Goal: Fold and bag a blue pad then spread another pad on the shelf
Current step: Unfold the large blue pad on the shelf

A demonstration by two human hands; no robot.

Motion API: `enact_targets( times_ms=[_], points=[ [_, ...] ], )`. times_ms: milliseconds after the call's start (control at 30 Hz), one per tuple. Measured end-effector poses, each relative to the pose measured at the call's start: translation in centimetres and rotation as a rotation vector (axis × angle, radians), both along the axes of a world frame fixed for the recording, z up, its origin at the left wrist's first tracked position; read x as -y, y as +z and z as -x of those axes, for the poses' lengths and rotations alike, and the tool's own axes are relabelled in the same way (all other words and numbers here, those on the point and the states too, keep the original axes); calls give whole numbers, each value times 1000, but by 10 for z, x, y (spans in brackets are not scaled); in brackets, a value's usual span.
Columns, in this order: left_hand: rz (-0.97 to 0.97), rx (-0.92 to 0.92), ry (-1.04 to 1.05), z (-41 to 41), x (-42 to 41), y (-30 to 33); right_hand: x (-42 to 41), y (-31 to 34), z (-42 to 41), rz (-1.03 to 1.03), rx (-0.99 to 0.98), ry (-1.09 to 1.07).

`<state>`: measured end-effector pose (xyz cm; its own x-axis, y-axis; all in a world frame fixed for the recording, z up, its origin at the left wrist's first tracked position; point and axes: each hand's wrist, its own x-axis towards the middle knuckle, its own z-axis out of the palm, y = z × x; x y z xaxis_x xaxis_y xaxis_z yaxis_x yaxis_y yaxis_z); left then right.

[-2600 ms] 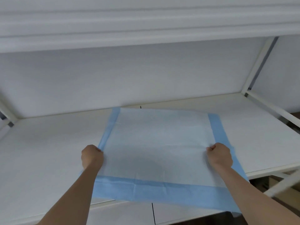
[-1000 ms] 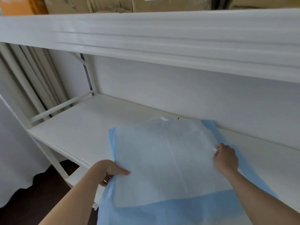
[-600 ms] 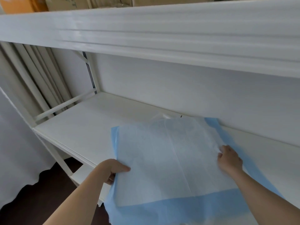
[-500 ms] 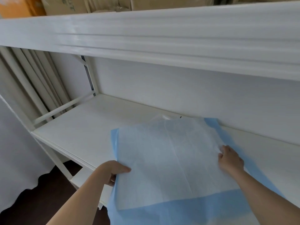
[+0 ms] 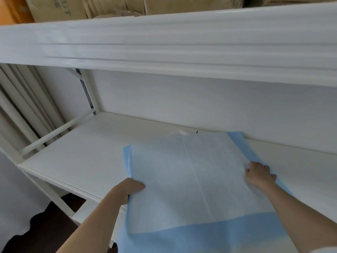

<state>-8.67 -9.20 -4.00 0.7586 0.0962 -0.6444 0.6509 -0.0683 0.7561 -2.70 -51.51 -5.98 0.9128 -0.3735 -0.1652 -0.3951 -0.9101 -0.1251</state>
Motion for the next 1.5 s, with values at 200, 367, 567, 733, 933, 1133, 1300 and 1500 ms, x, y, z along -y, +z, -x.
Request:
enact_targets(
  times_ms=[200,367,567,733,933,1133,1300,1500],
  points=[
    [-99,91,77,-24,-10,1,-10,-7,18,51,162,-115],
    [-89,138,81,-45,-12,9,-24,-6,37,68,243,-158],
    [-81,182,60,-65,-3,12,-34,-6,64,66,246,-215],
    [-85,211,20,-80,4,17,-43,-4,81,8,207,-286],
    [-98,251,-21,-91,9,18,-54,-12,98,-80,201,-342],
    [-270,270,4,-96,11,13,-59,-15,105,-212,238,-372],
    [-392,304,54,-93,3,14,-63,-11,102,-188,254,-385],
    [-310,261,56,-90,-20,16,-50,3,86,-78,265,-303]
  ],
)
